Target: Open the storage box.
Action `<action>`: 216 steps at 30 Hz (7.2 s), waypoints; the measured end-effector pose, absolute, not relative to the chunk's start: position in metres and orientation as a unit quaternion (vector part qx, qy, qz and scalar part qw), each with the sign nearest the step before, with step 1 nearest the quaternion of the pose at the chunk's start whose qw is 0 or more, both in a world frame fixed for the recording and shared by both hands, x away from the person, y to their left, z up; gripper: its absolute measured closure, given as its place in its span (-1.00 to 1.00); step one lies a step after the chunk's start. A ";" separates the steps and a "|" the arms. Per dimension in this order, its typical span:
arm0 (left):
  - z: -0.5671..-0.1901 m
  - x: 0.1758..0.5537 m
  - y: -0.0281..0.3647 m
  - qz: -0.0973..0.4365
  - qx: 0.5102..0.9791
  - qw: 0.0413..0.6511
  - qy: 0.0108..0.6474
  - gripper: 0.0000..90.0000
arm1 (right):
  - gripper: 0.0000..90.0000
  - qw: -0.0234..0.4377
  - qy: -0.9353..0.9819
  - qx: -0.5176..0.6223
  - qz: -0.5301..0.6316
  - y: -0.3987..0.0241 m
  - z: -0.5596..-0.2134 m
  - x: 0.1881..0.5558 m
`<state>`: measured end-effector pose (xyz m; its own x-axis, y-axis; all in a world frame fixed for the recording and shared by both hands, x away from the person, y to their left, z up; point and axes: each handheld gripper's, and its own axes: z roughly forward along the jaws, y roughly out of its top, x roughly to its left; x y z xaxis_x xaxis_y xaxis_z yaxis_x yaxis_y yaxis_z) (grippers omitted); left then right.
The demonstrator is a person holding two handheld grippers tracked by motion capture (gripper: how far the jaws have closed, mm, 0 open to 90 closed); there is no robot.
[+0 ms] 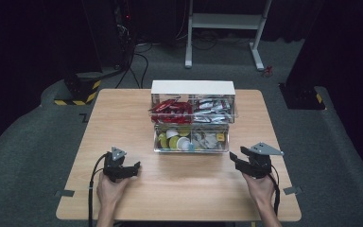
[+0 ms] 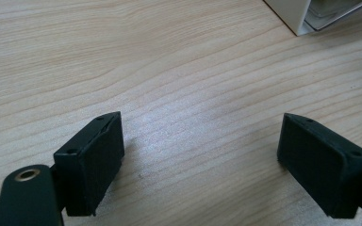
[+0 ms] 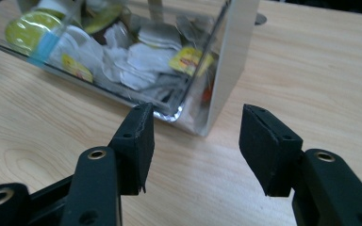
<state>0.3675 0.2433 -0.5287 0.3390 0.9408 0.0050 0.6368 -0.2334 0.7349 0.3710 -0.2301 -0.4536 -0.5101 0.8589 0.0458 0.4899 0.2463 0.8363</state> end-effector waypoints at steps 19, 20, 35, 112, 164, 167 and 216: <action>-0.529 0.367 0.243 0.232 0.751 0.326 0.525 -0.67 | -0.09 0.208 0.764 0.399 0.462 -0.212 -0.416 0.381; -0.529 0.367 0.243 0.232 0.751 0.326 0.525 -0.67 | -0.09 0.208 0.764 0.399 0.462 -0.212 -0.416 0.381; -0.529 0.368 0.244 0.231 0.751 0.327 0.525 -0.66 | 0.08 0.197 0.779 0.354 0.479 -0.204 -0.379 0.382; -0.528 0.366 0.243 0.231 0.750 0.329 0.526 -0.62 | 0.32 0.231 0.753 0.354 0.504 -0.183 -0.306 0.439; -0.395 0.375 0.236 0.221 0.724 0.477 0.447 -0.07 | 0.27 0.226 0.758 0.354 0.500 -0.182 -0.300 0.443; -0.388 0.377 0.234 0.222 0.723 0.480 0.443 -0.06 | 0.27 0.225 0.758 0.354 0.500 -0.182 -0.301 0.443; -0.323 0.416 0.194 0.247 0.735 0.483 0.407 0.30 | 0.27 0.219 0.759 0.356 0.499 -0.178 -0.304 0.447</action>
